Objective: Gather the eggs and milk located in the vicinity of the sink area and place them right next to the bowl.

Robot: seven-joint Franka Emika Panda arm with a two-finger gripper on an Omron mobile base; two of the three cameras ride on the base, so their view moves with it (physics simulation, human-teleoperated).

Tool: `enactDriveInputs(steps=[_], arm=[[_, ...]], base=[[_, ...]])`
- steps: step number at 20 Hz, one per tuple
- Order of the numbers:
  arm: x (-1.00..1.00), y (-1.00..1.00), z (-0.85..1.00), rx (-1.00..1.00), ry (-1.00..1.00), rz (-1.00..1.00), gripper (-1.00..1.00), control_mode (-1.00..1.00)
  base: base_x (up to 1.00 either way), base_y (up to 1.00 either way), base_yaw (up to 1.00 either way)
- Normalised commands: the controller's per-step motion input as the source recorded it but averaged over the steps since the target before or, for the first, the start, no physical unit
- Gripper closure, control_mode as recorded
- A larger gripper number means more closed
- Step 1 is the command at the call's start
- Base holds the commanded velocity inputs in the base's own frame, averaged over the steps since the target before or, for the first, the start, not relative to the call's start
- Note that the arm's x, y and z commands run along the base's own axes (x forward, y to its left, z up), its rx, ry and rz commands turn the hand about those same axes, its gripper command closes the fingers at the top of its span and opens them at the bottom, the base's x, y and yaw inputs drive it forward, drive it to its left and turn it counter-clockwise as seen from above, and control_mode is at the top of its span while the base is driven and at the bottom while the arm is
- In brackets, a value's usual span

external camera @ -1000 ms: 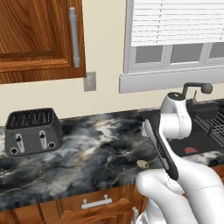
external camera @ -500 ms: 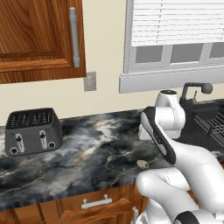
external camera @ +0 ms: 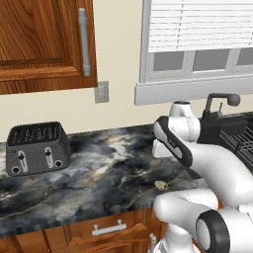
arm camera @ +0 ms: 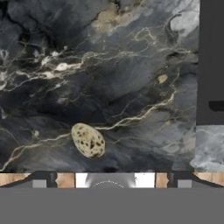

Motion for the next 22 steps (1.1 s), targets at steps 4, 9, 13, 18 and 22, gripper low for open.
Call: enactDriveInputs(steps=[4,9,13,18,22], arm=[[-0.01,0.14,-0.47,0.05,-0.05,0.0,-1.0,-1.0],[-0.19,0.23,-0.17,0.02,-0.02,0.04,-1.0,-1.0],[-0.27,0.39,-0.14,-0.02,-0.07,0.09,-1.0,-1.0],[-0.27,0.09,-0.2,-0.01,-0.08,0.04,-1.0,-1.0],[-0.16,0.0,-0.16,-0.01,-0.09,0.0,-1.0,-1.0]], base=[[0.0,0.0,0.0],[0.0,0.0,0.0],[0.0,0.0,0.0],[0.0,0.0,0.0],[0.0,0.0,0.0]])
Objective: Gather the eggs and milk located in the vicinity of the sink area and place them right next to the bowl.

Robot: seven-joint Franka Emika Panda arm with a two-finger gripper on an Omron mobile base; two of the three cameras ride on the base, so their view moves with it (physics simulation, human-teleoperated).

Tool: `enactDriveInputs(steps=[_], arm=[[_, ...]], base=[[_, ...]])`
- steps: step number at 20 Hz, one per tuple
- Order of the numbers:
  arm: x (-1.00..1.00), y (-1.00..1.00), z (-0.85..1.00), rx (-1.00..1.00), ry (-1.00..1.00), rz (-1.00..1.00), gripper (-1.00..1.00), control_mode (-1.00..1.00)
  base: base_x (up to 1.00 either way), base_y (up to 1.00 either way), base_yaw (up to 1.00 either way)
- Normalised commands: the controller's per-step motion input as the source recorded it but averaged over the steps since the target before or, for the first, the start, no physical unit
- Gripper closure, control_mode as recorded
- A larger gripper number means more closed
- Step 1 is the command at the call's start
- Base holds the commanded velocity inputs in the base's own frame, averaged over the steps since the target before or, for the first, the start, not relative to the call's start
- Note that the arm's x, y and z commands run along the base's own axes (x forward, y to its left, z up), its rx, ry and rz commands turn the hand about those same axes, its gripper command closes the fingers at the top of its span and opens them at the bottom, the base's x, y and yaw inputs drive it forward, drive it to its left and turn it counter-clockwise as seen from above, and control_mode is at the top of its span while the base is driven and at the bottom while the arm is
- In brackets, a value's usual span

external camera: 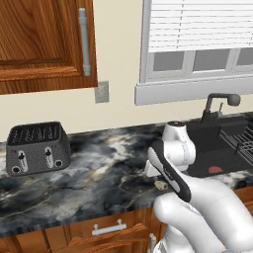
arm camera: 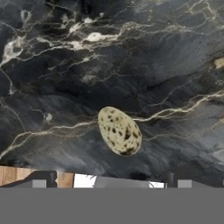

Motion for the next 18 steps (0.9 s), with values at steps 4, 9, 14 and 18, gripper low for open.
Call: enactDriveInputs(steps=[4,9,14,18], arm=[[0.0,0.0,-0.11,0.0,-0.06,0.0,-1.0,-1.0],[0.11,0.0,0.0,0.0,-0.01,0.0,-1.0,-1.0],[0.08,0.0,-0.01,0.0,0.0,0.0,-1.0,-1.0],[0.02,0.0,-0.14,0.0,0.0,0.0,-1.0,-1.0]], base=[[0.0,0.0,0.0],[0.0,0.0,0.0],[0.0,0.0,0.0],[0.0,0.0,0.0]])
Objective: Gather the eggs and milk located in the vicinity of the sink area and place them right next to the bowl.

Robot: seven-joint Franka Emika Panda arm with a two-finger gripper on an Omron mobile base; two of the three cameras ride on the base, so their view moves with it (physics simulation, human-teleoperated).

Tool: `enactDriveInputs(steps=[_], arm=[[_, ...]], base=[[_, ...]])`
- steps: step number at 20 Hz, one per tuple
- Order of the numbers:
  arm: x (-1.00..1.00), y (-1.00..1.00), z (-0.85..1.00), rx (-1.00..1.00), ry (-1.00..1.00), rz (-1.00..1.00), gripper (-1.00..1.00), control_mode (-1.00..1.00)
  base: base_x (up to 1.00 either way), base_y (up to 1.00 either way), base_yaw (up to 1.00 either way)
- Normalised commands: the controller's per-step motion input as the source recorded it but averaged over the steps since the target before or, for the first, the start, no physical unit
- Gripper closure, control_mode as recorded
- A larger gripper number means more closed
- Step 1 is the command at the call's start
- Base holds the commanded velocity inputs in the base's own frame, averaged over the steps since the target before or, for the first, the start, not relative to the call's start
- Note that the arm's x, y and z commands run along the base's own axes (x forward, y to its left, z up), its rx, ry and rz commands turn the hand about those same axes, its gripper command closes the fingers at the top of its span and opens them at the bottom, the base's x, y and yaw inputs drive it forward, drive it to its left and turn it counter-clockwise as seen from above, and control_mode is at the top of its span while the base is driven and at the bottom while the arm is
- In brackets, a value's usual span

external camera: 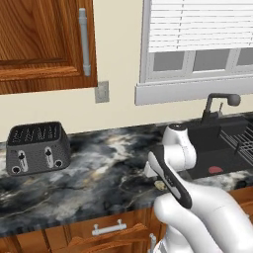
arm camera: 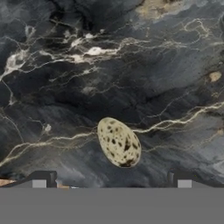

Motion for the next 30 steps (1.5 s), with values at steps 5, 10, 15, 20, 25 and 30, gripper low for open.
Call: enactDriveInputs(steps=[5,10,15,20,25,30], arm=[[0.04,0.0,-0.26,0.0,0.0,0.0,-1.0,-1.0],[0.0,0.0,-0.21,0.0,0.0,0.0,-1.0,-1.0],[-0.03,0.0,-0.23,0.0,0.0,0.0,-1.0,-1.0],[-0.01,0.0,-0.34,0.0,0.03,0.0,-1.0,-1.0],[-0.15,0.0,-0.29,0.0,0.08,0.0,-1.0,-1.0],[-0.22,0.0,-0.3,0.0,0.17,0.0,-1.0,-1.0]], base=[[0.0,0.0,0.0],[0.0,0.0,0.0],[0.0,0.0,0.0],[0.0,0.0,0.0],[0.0,0.0,0.0],[0.0,0.0,0.0]])
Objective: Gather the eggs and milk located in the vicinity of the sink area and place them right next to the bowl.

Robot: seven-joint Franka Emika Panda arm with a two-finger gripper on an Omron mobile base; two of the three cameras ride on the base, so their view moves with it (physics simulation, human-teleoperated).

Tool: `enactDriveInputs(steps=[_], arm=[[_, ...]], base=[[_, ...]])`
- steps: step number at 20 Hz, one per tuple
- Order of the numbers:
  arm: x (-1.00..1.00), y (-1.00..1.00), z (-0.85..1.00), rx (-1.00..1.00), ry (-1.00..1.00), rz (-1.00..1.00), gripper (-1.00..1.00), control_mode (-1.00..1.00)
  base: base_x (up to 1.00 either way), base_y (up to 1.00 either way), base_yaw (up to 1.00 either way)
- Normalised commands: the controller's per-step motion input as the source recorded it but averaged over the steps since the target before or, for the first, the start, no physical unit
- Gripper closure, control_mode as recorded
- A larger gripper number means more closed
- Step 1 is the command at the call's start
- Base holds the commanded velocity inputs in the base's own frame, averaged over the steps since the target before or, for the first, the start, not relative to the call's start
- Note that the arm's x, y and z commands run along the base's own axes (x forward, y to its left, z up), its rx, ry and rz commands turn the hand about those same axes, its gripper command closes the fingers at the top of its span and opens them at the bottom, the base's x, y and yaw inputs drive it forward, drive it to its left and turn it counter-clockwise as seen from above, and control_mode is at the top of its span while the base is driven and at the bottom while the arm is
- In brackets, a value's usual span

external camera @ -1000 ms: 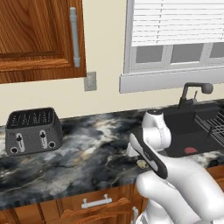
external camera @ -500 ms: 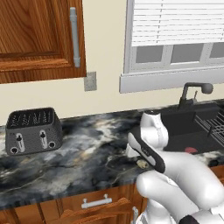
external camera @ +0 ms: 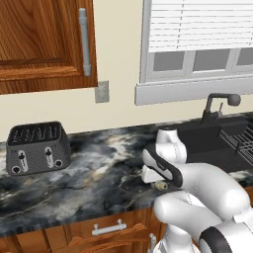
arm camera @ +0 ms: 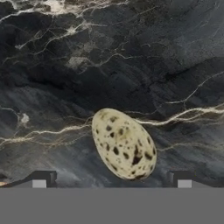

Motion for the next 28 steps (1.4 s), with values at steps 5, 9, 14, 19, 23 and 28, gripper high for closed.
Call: enactDriveInputs(steps=[5,9,14,19,23,28], arm=[[-0.06,0.0,-0.1,0.0,0.05,0.0,-1.0,-1.0],[0.18,0.0,0.0,0.0,0.0,0.0,-1.0,-1.0],[0.2,-0.01,0.01,0.0,0.0,0.0,-1.0,-1.0],[0.0,0.0,-0.02,0.0,0.0,0.0,-1.0,-1.0],[-0.03,0.0,-0.11,0.0,0.02,0.0,-1.0,-1.0],[0.0,-0.01,-0.27,0.0,0.01,0.0,-1.0,-1.0]], base=[[0.0,0.0,0.0],[0.0,0.0,0.0],[0.0,0.0,0.0],[0.0,0.0,0.0],[0.0,0.0,0.0],[0.0,0.0,0.0]])
